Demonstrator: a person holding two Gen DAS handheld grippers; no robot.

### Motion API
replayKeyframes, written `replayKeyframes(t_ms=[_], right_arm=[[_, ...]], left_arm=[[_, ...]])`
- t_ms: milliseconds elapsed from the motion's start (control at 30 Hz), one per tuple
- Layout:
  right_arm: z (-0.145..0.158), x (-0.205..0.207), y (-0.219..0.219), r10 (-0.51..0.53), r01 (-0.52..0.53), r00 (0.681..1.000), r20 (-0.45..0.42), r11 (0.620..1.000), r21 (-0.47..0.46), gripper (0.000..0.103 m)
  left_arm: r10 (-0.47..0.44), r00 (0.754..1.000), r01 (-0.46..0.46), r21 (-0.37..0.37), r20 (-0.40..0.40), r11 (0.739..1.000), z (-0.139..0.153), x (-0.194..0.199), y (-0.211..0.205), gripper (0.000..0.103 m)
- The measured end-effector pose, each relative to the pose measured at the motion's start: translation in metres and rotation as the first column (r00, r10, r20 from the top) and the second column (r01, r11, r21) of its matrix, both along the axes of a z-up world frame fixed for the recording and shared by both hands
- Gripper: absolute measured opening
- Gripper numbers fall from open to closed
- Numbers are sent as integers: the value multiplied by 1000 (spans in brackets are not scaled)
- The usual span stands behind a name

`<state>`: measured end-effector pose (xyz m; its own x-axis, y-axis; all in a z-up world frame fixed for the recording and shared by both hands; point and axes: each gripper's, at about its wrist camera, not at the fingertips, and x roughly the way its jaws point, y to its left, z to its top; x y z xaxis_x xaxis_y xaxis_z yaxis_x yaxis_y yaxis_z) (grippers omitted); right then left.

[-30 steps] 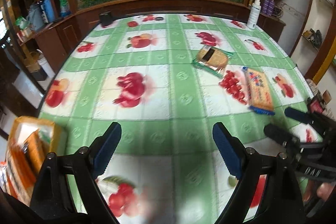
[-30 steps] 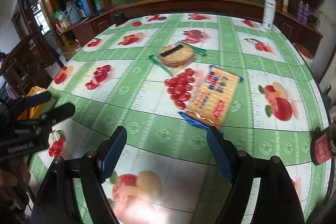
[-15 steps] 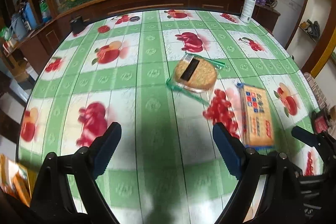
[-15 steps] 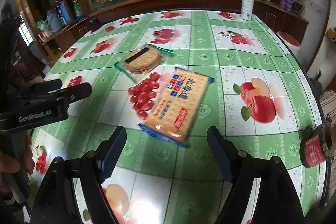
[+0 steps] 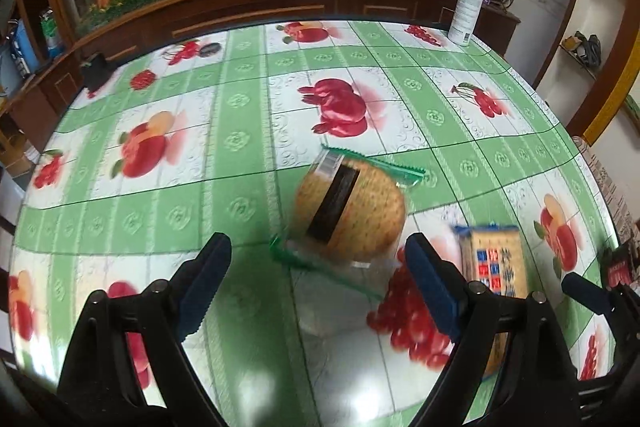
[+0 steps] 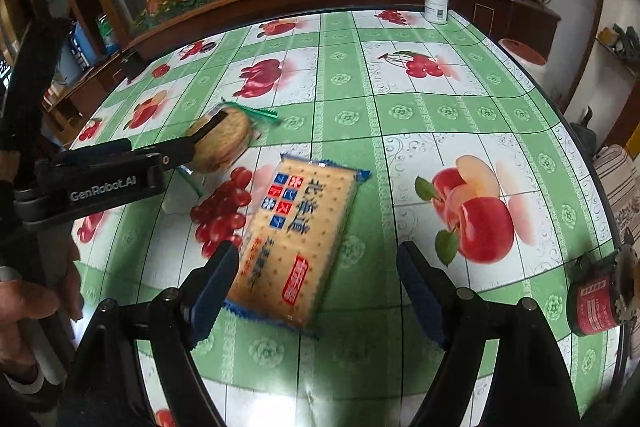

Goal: Organize snacks
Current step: 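Grasp the round cracker bag with the left tool while the right tool grasps the blue-printed cracker pack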

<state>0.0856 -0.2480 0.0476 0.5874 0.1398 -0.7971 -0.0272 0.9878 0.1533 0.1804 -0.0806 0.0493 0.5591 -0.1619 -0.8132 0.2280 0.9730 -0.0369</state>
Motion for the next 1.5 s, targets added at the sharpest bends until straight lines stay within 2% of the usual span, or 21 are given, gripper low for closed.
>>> replayKeyframes(t_ms=[200, 467, 633, 733, 833, 933, 1067, 1167, 1333, 1500], right_arm=[[-5, 13, -6, -34, 34, 999, -24, 999, 14, 83], [-14, 24, 2, -29, 29, 998, -61, 1000, -3, 84], [-17, 29, 9, -20, 19, 997, -72, 1000, -10, 85], [-19, 33, 15, -14, 12, 997, -82, 1000, -26, 86], [-24, 35, 23, 22, -25, 997, -78, 999, -38, 85], [-26, 36, 29, 40, -44, 998, -46, 993, -109, 76], [-25, 36, 25, 41, -45, 998, -36, 991, -126, 61], [-23, 32, 21, 48, -52, 998, -37, 990, -127, 56], [-23, 20, 18, 64, -68, 997, -40, 992, -105, 55], [-22, 3, 21, 90, -93, 995, -41, 993, -79, 55]], left_arm=[[-35, 999, 35, -19, -26, 999, -7, 21, -7, 89], [-107, 992, 106, -13, -63, 994, -18, 36, -19, 89], [-147, 986, 150, 27, -78, 988, -24, 42, -29, 89], [-141, 984, 148, 58, -106, 987, -33, 48, -31, 89], [-134, 986, 139, 50, -95, 989, -35, 48, -28, 89], [-118, 990, 122, 51, -82, 991, -33, 49, -24, 80], [-105, 991, 109, 57, -81, 992, -32, 45, -22, 77], [-68, 995, 74, 74, -78, 995, -30, 40, -16, 77], [-12, 996, 18, 74, -85, 997, -28, 17, 1, 77], [29, 997, -24, 81, -66, 996, -25, -24, 14, 77]])
